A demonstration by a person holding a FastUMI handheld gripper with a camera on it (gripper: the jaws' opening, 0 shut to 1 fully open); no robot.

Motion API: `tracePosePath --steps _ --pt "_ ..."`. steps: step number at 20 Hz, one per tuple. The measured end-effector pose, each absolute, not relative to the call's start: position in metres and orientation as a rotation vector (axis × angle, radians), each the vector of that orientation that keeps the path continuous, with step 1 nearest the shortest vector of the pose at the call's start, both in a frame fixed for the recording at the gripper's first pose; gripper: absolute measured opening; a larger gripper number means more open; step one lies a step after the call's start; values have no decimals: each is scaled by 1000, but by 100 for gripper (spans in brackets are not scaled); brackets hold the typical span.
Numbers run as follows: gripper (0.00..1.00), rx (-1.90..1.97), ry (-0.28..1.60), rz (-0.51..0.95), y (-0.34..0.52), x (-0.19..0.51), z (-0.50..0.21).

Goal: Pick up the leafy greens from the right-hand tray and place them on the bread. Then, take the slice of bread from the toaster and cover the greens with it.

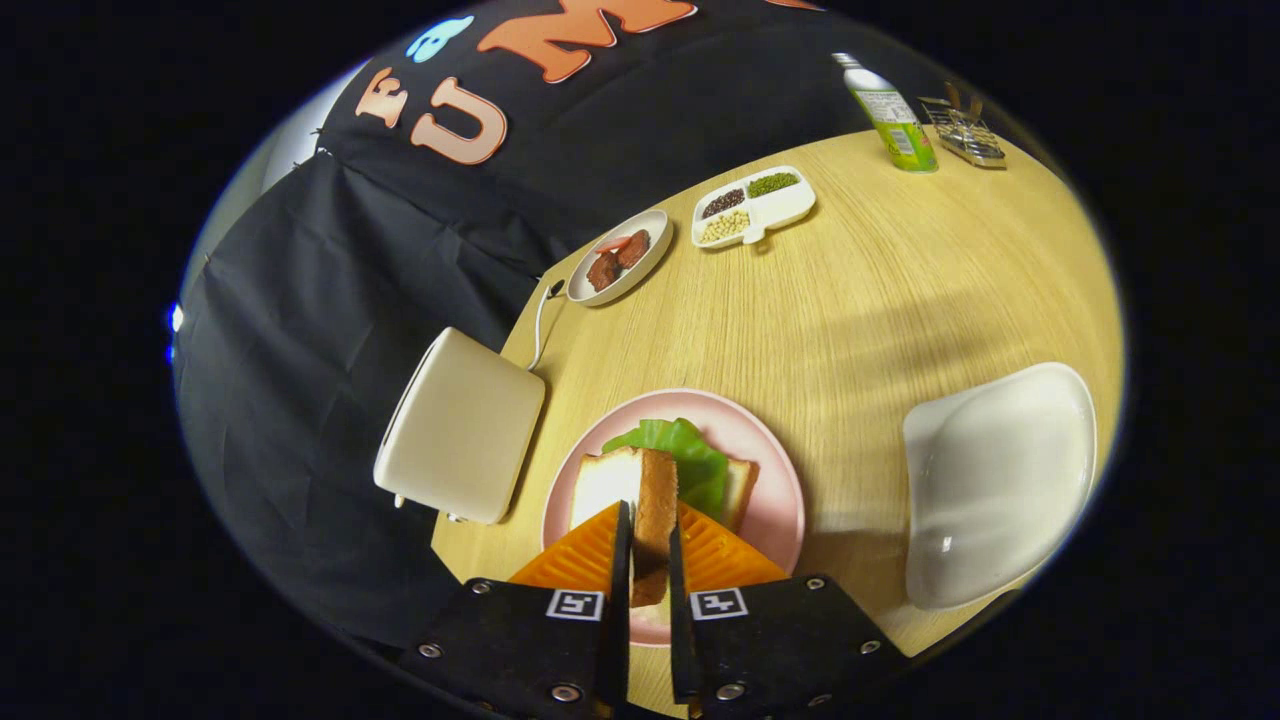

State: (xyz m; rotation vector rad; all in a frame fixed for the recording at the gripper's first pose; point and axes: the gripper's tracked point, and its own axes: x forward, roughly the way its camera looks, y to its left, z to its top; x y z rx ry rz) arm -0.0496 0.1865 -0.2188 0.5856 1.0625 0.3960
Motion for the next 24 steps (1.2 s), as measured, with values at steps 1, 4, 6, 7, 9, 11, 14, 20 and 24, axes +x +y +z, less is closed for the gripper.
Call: tracePosePath --steps 1,4,6,7,9,11,14,20,24 --pt "21 564 1040 382 183 -48 -219" --pt "34 463 978 348 172 -41 -217" --pt "40 384 926 315 160 -34 -215" --pt "43 372 895 310 158 -32 -209" --pt "47 360 825 305 155 -25 -193" --pt "50 330 740 284 148 -18 -174" --pt "59 319 558 254 136 3 -134" --pt "65 299 302 215 115 20 -73" --pt "74 243 171 198 105 20 -34"
